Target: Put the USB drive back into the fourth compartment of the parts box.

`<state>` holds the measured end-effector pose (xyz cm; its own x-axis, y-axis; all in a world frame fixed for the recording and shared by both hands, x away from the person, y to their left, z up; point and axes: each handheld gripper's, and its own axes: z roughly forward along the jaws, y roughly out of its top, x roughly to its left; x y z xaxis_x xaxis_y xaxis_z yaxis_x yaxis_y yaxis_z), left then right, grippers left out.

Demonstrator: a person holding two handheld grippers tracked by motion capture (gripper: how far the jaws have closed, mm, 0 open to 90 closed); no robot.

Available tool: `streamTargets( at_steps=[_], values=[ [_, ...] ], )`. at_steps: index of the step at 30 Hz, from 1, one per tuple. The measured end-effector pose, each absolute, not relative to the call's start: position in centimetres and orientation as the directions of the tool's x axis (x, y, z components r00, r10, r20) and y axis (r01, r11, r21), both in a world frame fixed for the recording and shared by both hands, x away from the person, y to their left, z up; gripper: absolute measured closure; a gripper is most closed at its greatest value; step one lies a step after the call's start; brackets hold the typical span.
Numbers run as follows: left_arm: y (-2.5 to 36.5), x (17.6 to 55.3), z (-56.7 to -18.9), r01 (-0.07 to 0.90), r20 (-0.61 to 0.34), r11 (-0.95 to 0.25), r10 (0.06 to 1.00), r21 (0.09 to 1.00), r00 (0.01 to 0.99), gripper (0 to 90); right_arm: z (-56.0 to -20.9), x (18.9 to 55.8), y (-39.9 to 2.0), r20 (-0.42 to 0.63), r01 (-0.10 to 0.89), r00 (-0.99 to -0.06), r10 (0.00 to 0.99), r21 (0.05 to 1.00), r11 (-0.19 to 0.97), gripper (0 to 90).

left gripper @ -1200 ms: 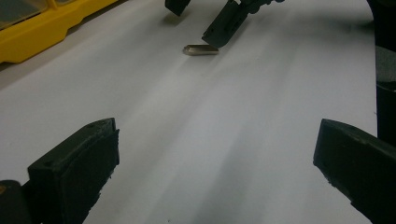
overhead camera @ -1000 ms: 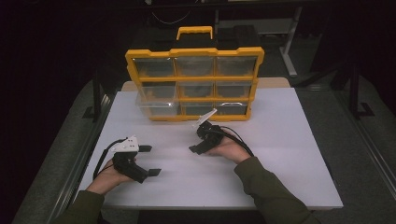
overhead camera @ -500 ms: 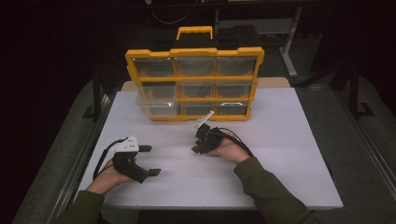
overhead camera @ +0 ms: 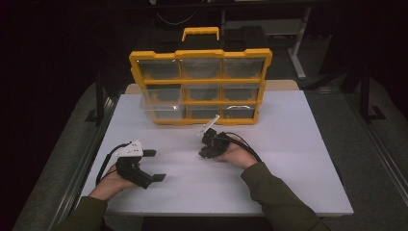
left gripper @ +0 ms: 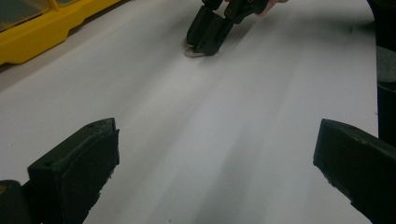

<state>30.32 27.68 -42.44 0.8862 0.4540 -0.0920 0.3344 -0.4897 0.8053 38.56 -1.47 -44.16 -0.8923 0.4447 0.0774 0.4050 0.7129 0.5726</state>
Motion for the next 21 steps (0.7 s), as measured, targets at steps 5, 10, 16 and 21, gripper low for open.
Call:
streamTargets(
  at_steps=[5,10,16,21],
  values=[
    [27.69,30.34,-42.43,0.335,-0.093,-0.489,0.455,0.806,0.886,0.0,-44.2,38.46,-1.42,0.057,0.394,-0.894,0.444,0.571,0.721,76.8],
    [27.66,30.34,-42.44,0.335,-0.093,-0.488,0.455,0.806,0.886,0.0,-44.19,38.25,-1.26,0.03,0.374,-0.9,0.436,0.568,0.733,77.6],
    [27.71,30.33,-42.41,0.333,-0.091,-0.487,0.455,0.807,0.886,0.0,-44.14,38.17,-1.19,0.022,0.371,-0.9,0.436,0.565,0.737,78.0],
    [27.71,30.35,-42.43,0.334,-0.093,-0.487,0.454,0.807,0.886,0.0,-43.93,38.24,-1.23,0.024,0.37,-0.902,0.432,0.561,0.741,78.0]
  ],
)
